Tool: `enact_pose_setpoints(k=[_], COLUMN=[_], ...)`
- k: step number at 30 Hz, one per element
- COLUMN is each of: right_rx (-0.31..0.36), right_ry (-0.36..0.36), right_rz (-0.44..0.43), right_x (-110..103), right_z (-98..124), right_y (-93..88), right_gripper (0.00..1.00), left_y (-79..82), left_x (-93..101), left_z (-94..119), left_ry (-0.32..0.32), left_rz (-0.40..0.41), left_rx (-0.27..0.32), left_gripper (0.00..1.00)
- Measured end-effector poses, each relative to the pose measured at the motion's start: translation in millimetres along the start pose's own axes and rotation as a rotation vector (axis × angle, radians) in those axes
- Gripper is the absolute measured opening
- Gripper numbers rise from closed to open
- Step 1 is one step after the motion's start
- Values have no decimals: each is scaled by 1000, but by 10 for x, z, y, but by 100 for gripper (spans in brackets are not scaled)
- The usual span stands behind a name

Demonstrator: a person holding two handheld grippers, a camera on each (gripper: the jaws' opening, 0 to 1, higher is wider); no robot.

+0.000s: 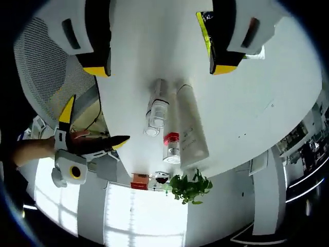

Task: Arrange the skincare products in the storage area until every visible bottle or jar stands upright without overlapping.

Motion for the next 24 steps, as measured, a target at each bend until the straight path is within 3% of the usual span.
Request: enact_pose_setpoints(k=[2, 13, 17, 24], right_rx=[25, 9, 5, 20], right_ry=[1, 37, 52, 51], right_rz=[-15, 19, 29, 28], right_x=[17, -68, -111, -107], right_z=[19, 1, 18, 65], right_y=[20, 45, 68, 112], right_gripper=[94, 94, 94, 94], left_y=[-43, -188, -301, -463], left_x=[13, 260, 281, 350], left_z=[68, 380, 496, 716], left_ry=[11, 80, 107, 156], left_rz=[40, 165, 203, 287], left_rx=[9, 69, 68, 115], left_gripper=[82, 99, 99, 99])
Point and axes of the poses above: the point that each gripper's makers call its tool centre point, and the gripper's own axes: z roughly backward along the fingers, x roughly to its right, y roughly out of its top, the point moved 8 cm from there along z, roughly backward along the fingers, and after that the axes turned 4 degrees about -x, right-handed, at the moved point
